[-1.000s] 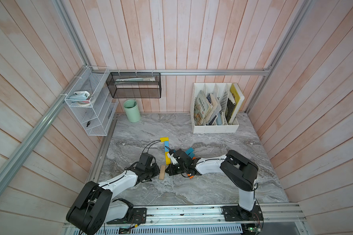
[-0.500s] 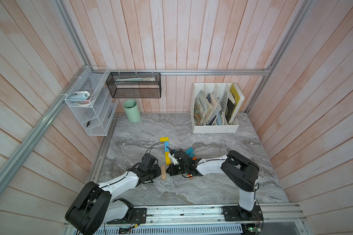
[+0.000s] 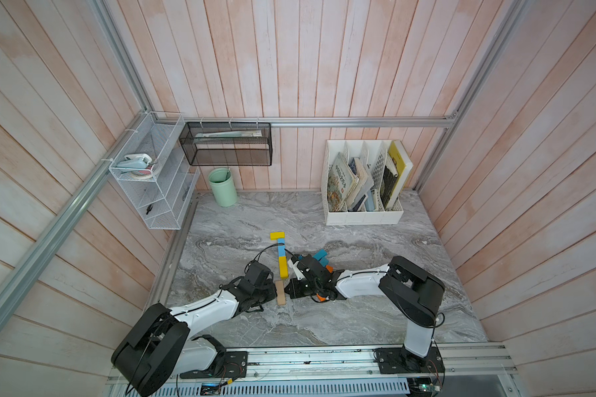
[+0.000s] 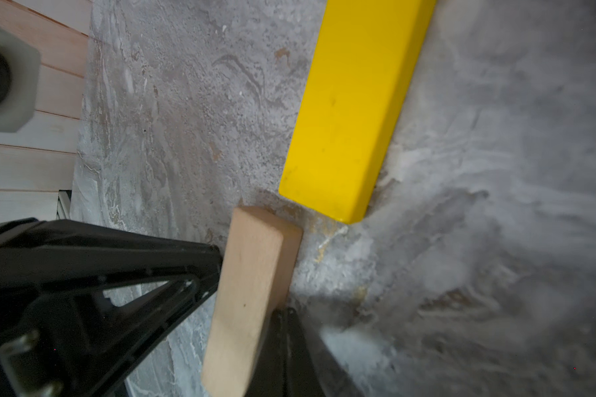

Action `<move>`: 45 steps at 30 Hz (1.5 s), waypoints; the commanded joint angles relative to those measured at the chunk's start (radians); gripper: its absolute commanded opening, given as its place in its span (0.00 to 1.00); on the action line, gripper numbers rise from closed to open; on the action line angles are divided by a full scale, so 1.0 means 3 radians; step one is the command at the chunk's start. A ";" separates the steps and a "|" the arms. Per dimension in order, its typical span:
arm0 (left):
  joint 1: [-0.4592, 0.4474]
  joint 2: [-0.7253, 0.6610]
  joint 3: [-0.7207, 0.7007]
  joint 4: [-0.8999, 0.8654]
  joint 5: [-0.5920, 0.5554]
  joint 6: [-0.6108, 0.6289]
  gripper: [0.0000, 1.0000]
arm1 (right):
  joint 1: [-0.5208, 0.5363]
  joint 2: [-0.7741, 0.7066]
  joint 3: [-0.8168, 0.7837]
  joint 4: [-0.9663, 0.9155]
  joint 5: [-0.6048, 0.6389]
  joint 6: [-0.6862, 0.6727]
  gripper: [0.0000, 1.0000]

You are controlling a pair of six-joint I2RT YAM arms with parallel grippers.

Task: Assemble a giraffe with building blocks
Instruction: Assemble the building block at the center of the board.

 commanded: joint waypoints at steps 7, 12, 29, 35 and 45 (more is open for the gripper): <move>-0.0169 0.0262 0.0061 -0.0010 0.0230 -0.0057 0.18 | 0.0115 -0.0051 -0.0078 -0.0078 -0.0076 0.0018 0.00; -0.0186 0.0338 0.0091 0.0022 0.0227 -0.0057 0.18 | 0.0113 -0.0076 -0.0103 -0.0086 -0.0051 0.0013 0.00; -0.0226 0.0413 0.0149 0.0025 0.0212 -0.0057 0.18 | 0.0021 -0.0132 -0.0152 -0.0109 -0.0035 -0.0028 0.00; -0.0237 0.0383 0.0139 0.0014 0.0197 -0.0077 0.18 | -0.0025 -0.0145 -0.0136 -0.0149 -0.0040 -0.0064 0.00; -0.0240 0.0385 0.0139 -0.0007 0.0190 -0.0068 0.18 | -0.0092 -0.0189 -0.0110 -0.0212 -0.0032 -0.0110 0.00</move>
